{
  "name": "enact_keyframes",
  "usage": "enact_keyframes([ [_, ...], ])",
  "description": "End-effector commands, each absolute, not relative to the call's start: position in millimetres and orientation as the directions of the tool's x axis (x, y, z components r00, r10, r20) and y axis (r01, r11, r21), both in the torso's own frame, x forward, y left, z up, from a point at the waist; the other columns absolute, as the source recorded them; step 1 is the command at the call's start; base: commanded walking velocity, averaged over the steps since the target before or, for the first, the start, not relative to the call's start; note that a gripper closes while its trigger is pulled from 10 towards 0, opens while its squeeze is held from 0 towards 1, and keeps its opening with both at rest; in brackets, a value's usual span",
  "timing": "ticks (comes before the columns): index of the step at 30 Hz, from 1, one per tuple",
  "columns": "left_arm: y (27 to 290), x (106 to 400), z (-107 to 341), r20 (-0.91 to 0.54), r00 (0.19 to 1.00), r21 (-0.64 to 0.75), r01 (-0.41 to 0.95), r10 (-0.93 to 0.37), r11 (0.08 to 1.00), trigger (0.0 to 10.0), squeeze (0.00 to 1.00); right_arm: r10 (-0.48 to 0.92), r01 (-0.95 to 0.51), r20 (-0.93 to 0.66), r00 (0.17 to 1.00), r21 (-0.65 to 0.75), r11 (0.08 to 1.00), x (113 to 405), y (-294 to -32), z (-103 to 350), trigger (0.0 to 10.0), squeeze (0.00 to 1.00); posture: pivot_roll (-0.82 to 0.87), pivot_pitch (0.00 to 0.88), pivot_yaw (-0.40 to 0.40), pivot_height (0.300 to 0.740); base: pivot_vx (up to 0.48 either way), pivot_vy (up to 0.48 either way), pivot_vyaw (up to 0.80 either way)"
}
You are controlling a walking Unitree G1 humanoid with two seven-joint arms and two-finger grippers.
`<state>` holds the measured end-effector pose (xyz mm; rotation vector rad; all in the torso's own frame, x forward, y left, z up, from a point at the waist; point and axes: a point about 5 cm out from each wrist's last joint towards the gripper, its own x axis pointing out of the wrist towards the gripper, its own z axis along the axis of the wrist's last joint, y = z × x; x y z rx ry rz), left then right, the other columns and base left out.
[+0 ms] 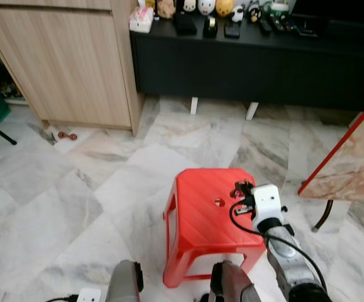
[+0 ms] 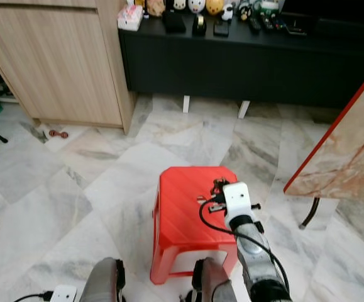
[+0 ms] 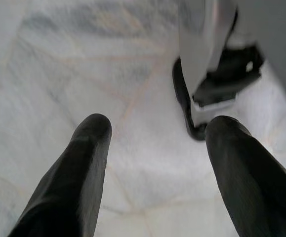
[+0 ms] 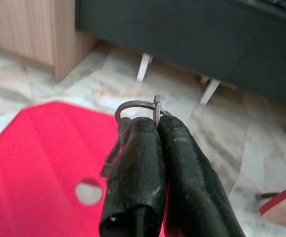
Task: Hang keys on a hook
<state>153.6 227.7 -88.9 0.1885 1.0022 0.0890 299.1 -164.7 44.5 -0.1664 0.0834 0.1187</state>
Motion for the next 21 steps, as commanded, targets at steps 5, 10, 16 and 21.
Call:
enact_keyframes([
  [5,212.5,171.3,-84.0,-0.802,0.589,0.163,0.048,0.104,0.985,10.0,0.0,0.075,-0.081,-0.051,0.996,-0.136,0.987,296.4,-166.5,49.4,10.0,0.0,0.08,0.056,-0.099,0.612,0.0,0.0,0.0],
  [10,213.0,171.0,-84.0,-0.802,0.589,0.158,0.045,0.101,0.986,10.0,0.0,0.054,-0.06,-0.051,0.997,-0.116,0.991,296.3,-165.3,48.6,10.0,0.0,0.08,0.055,-0.094,0.612,0.0,0.0,0.0],
  [16,214.0,172.7,-82.7,-0.793,0.6,0.151,0.033,0.101,0.988,10.0,0.0,0.05,-0.055,-0.045,0.998,-0.111,0.992,296.8,-162.8,50.6,10.0,0.0,0.09,0.058,-0.094,0.612,0.0,0.0,0.0],
  [21,215.1,173.3,-82.2,-0.791,0.603,0.151,0.027,0.105,0.988,10.0,0.0,0.044,-0.048,-0.044,0.998,-0.104,0.993,297.3,-161.8,51.9,10.0,0.0,0.09,0.062,-0.093,0.612,0.0,0.0,0.0],
])
